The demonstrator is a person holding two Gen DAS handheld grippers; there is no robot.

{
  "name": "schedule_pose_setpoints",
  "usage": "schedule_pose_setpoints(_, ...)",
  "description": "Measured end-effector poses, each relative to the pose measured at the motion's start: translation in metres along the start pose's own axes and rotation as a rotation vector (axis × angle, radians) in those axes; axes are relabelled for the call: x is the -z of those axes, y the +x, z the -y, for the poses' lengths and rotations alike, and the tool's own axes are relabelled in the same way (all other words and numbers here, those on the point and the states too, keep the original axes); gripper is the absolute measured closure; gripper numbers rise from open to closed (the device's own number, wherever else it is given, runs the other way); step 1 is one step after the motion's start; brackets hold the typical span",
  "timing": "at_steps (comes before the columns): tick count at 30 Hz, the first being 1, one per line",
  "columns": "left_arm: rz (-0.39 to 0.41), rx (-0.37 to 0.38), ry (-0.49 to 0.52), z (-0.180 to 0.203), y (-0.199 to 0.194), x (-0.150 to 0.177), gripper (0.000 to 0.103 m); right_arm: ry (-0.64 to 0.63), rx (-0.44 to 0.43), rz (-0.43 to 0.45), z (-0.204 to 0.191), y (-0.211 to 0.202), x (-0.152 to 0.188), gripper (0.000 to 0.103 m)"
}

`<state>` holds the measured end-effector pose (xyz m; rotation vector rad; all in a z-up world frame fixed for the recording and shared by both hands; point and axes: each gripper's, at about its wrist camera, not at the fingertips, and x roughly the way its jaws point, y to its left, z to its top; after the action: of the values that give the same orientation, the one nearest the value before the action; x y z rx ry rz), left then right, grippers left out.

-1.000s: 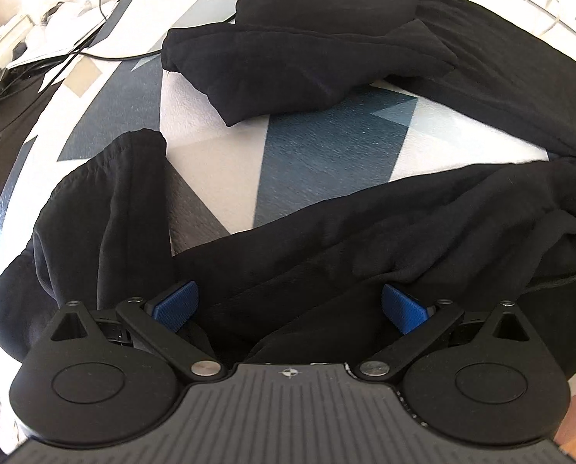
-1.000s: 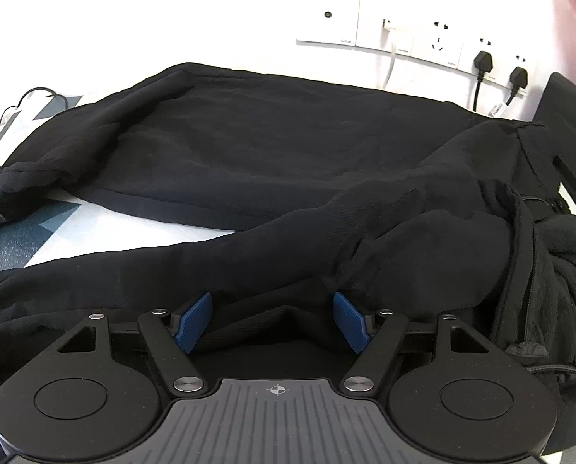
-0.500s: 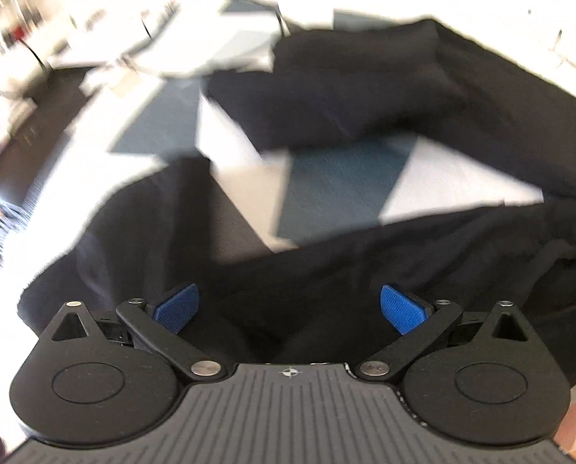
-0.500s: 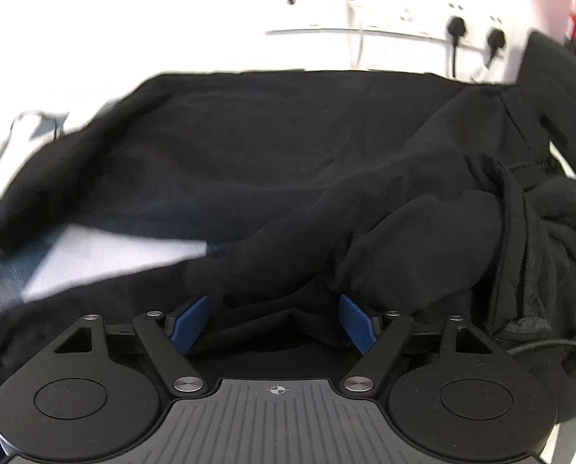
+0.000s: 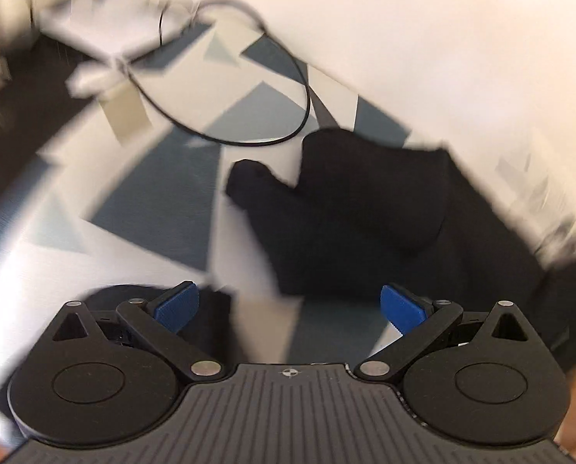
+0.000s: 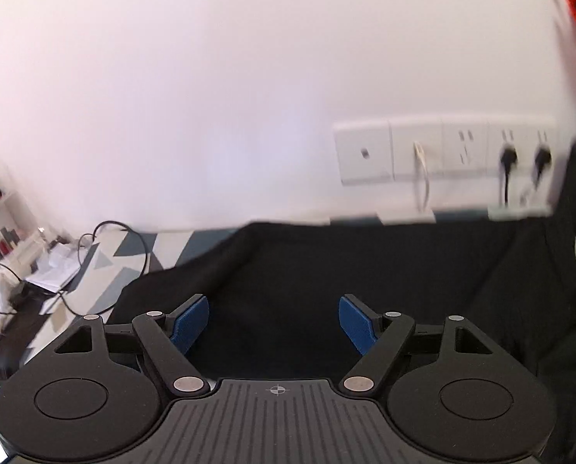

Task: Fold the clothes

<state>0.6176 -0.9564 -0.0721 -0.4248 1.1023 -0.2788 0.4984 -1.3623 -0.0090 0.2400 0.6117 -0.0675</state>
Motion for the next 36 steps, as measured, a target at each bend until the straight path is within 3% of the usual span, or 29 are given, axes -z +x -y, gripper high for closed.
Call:
schedule_pose_setpoints(2, -0.006, 0.008, -0.002, -0.001, 0.018, -0.014, 0.01, -0.015, 0.061, -0.005, -0.015, 0.01, -0.005, 0.031)
schedule_pose_setpoints(3, 0.016, -0.024, 0.098, 0.008, 0.023, -0.017, 0.013, -0.009, 0.087, -0.017, -0.021, 0.015, -0.006, 0.031)
schedule_pose_setpoints(6, 0.091, -0.089, 0.44, 0.035, 0.029, -0.014, 0.012, 0.01, 0.135, -0.056, -0.039, 0.031, -0.009, 0.031)
schedule_pose_setpoints(9, 0.111, -0.041, 0.749, 0.046, 0.033, -0.004, 0.004, -0.011, 0.178, -0.087, -0.06, 0.041, -0.003, 0.031)
schedule_pose_setpoints(14, 0.084, 0.064, 1.146, 0.054, 0.037, 0.01, 0.001, -0.013, 0.227, -0.14, -0.083, 0.057, 0.021, 0.029)
schedule_pose_setpoints(18, 0.076, -0.044, 1.409, 0.062, 0.071, 0.029, 0.001, 0.011, 0.271, -0.184, -0.091, 0.069, 0.034, 0.028)
schedule_pose_setpoints(19, 0.069, -0.035, 1.418, 0.063, 0.077, 0.028, 0.003, 0.017, 0.281, -0.192, -0.092, 0.071, 0.036, 0.028)
schedule_pose_setpoints(20, 0.062, -0.025, 1.426, 0.063, 0.082, 0.028, 0.012, 0.024, 0.29, -0.2, -0.093, 0.073, 0.038, 0.028)
schedule_pose_setpoints(21, 0.03, 0.038, 1.398, 0.062, 0.081, 0.023, 0.029, 0.03, 0.3, -0.208, -0.095, 0.076, 0.04, 0.028)
schedule_pose_setpoints(22, 0.022, 0.055, 1.377, 0.06, 0.078, 0.019, 0.039, 0.031, 0.309, -0.211, -0.095, 0.077, 0.04, 0.027)
schedule_pose_setpoints(24, 0.007, 0.087, 1.337, 0.055, 0.073, 0.011, 0.069, 0.028, 0.325, -0.212, -0.097, 0.078, 0.041, 0.023)
schedule_pose_setpoints(26, 0.085, 0.033, 1.351, 0.051, 0.063, 0.007, 0.083, 0.032, 0.338, -0.214, -0.097, 0.079, 0.041, 0.023)
schedule_pose_setpoints(28, 0.157, -0.014, 1.327, 0.05, 0.05, -0.005, 0.084, 0.049, 0.345, -0.219, -0.096, 0.081, 0.041, 0.023)
schedule_pose_setpoints(31, 0.341, -0.1, 1.224, 0.055, 0.022, -0.035, 0.086, 0.069, 0.351, -0.231, -0.095, 0.085, 0.04, 0.023)
schedule_pose_setpoints(34, 0.604, -0.187, 1.096, 0.063, -0.019, -0.051, 0.086, 0.08, 0.356, -0.242, -0.096, 0.089, 0.04, 0.023)
schedule_pose_setpoints(35, 0.665, -0.223, 1.069, 0.062, -0.025, -0.05, 0.078, 0.077, 0.353, -0.244, -0.098, 0.09, 0.04, 0.023)
schedule_pose_setpoints(36, 0.723, -0.259, 1.042, 0.062, -0.031, -0.048, 0.063, 0.074, 0.348, -0.245, -0.099, 0.091, 0.04, 0.023)
